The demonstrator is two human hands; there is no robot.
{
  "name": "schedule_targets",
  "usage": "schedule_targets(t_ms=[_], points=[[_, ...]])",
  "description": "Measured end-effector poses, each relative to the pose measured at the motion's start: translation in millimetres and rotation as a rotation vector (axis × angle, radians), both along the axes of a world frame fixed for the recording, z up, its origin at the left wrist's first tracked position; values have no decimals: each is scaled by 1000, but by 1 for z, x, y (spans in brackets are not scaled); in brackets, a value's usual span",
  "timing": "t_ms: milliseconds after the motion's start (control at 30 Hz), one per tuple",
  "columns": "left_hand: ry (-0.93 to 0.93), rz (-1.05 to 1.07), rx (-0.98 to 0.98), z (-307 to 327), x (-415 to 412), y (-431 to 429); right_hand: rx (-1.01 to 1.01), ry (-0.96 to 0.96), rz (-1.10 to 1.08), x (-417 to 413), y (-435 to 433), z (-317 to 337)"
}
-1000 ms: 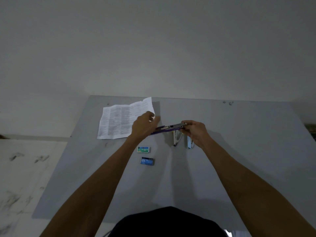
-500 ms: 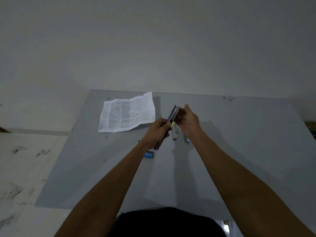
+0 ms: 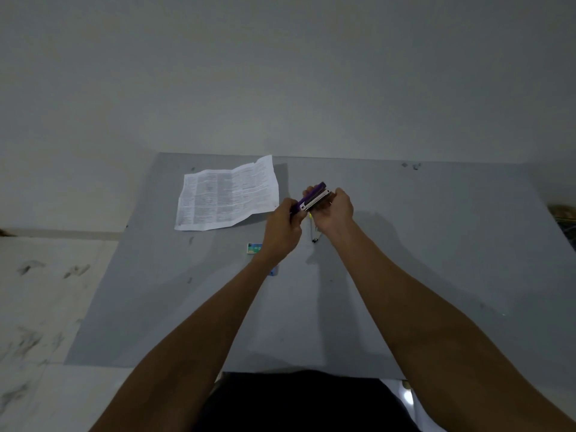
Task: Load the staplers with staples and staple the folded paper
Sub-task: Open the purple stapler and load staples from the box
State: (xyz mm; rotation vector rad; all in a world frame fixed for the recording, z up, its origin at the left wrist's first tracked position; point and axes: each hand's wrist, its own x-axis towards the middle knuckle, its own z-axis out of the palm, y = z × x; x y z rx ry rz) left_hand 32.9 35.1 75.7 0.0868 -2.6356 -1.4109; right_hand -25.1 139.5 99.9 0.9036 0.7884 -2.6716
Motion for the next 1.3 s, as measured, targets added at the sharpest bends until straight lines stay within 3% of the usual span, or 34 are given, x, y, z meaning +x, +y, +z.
schedule_targets(t_ms=[167,333,533,633,767,833,967,1067,1300], points=[[-110,-23,-52,-2,1,-1,127,-51,53,17,11,-18],[-341,137,179,-11,4,-15,548,-87,266,28,22,-46],[-556,153,215,-31,36,-32,756,-78,385,40,13,-76],[-594,94,104,-46,55,-36,917,-20,423,37,1,-90],[-592,16,-70,-60,65,-37,1355,141,572,18,-15,-98],[-554,-11,-130,-66,68,-35,1473,271,681,9,-24,-98],[-482,-57,-192,-85,69,-28,1590,497,948,-5,-43,-104],[-464,-80,-199,-92,70,-22,1563,531,1081,-16,-53,-103],[-455,-141,-244,-91,63,-17,1486,700,1074,-47,-67,-89]])
